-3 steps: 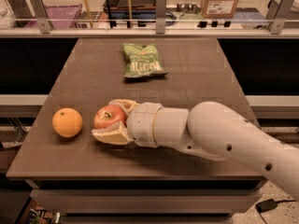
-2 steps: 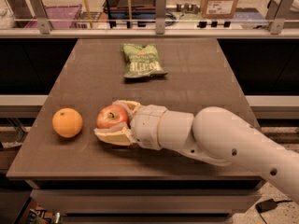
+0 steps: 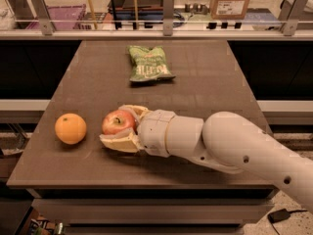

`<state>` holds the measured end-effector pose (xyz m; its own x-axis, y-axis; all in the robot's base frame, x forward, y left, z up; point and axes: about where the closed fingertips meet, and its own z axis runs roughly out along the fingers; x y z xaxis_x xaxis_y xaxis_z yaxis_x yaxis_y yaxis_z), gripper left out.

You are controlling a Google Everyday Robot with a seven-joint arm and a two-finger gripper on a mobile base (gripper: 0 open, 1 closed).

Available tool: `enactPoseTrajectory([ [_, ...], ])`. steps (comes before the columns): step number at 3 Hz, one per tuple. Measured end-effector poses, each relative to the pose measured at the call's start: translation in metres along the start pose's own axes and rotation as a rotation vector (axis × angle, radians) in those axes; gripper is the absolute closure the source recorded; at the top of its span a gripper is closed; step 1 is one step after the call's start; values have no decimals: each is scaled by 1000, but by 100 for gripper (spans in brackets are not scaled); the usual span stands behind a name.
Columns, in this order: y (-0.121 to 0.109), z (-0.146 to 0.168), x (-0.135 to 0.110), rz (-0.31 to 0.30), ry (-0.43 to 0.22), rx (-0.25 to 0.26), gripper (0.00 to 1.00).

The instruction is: Move apple near orange

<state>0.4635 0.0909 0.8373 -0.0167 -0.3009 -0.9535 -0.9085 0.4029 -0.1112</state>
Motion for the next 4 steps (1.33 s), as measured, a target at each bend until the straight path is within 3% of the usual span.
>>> enactPoseTrajectory([
  [2,0,0,0,0,0,0,3],
  [4,1,1,-1,-2,0,-2,0],
])
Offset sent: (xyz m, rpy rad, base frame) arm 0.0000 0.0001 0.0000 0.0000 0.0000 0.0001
